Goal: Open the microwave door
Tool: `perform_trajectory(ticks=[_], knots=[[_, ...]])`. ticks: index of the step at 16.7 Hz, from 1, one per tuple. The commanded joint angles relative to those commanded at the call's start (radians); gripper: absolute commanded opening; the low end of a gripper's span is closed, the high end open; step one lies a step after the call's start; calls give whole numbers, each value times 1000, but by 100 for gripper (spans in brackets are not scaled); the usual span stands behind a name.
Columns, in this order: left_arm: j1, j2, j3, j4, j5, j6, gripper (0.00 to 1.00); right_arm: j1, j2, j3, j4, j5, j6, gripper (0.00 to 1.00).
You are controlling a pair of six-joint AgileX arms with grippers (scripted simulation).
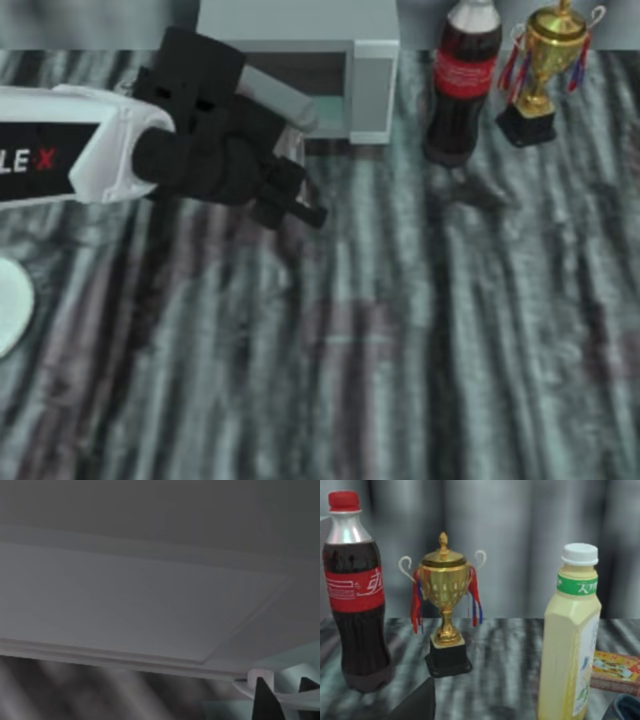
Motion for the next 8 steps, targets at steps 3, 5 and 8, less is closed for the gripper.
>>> perform_trajectory(ticks=[3,5,8], knots=[[-7,0,-1,-1,9,-3,0,0,0,0,0,0,0,100],[2,-3,-7,-6,22,17,0,0,0,0,0,0,0,100],[18,-13,-13,-9,43,48,0,0,0,0,0,0,0,100]])
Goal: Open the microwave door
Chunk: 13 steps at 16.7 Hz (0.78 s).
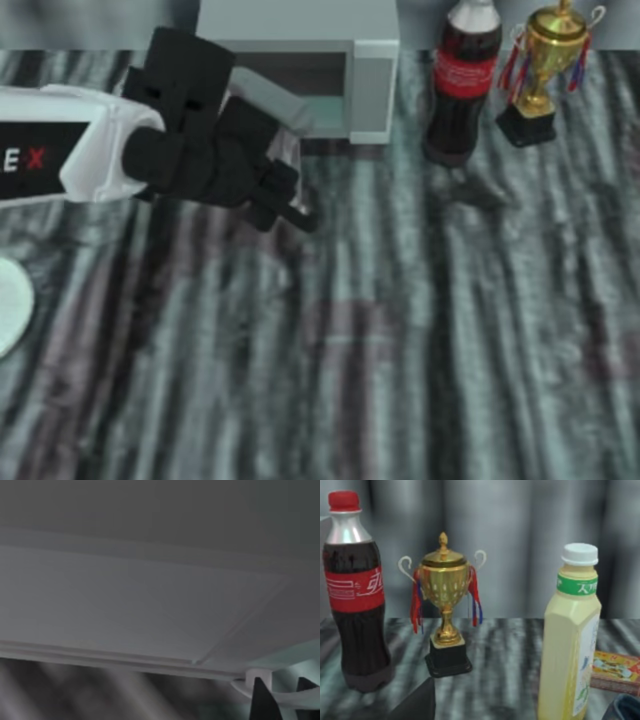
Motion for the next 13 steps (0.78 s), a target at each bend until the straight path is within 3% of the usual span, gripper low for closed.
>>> perform_trajectory(ticks=[13], knots=[[17,-6,-9,-7,22,34,0,0,0,0,0,0,0,100]])
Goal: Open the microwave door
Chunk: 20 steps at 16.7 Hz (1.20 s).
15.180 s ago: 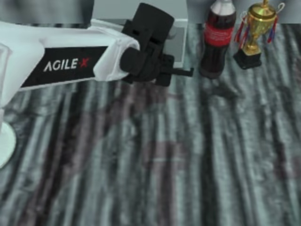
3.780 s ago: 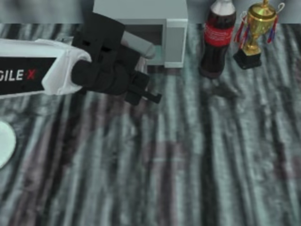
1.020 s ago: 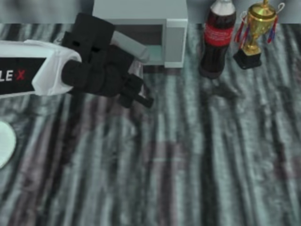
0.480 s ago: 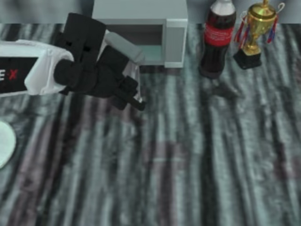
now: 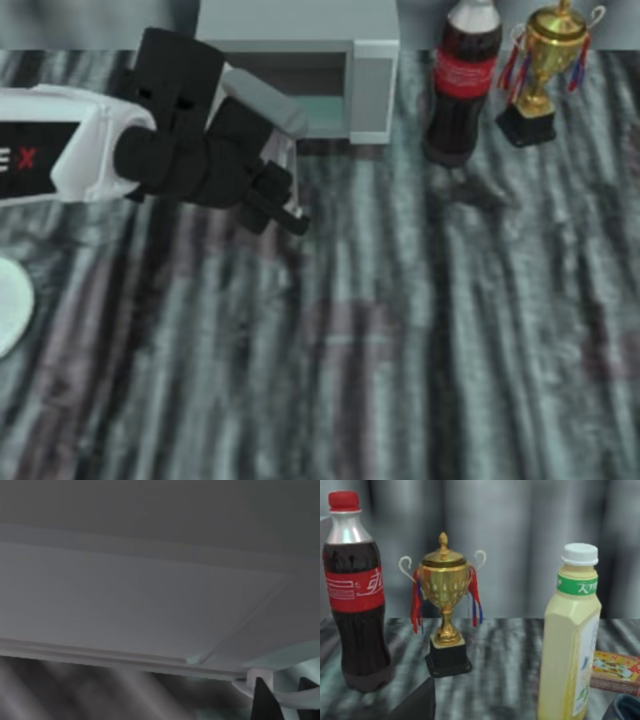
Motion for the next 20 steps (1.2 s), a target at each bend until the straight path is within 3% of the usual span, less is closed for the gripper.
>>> perform_trajectory(ticks=[15,20], knots=[[0,0,0,0,0,0,0,0,0,0,0,0,0,100],[9,-4,-7,-11,29,30,0,0,0,0,0,0,0,100]])
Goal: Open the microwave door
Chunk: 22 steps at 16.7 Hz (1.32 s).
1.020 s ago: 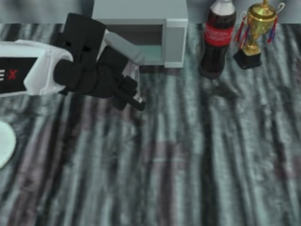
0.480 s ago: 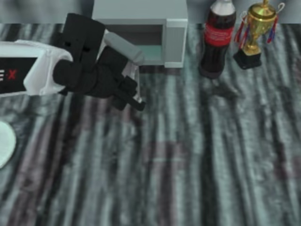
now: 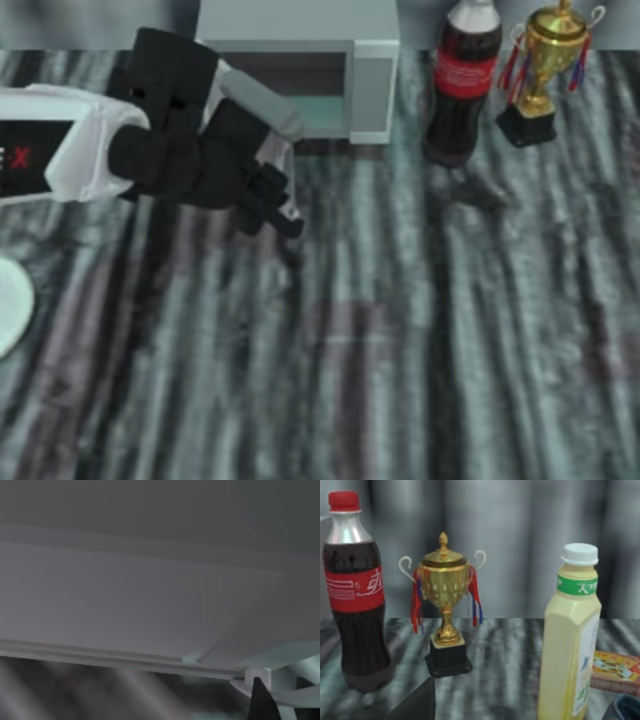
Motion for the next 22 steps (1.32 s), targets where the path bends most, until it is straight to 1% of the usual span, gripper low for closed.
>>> perform_trajectory(ticks=[6,22], knots=[[30,-10,-7,-15,39,60,0,0,0,0,0,0,0,100],[30,-10,-7,-15,39,60,0,0,0,0,0,0,0,100]])
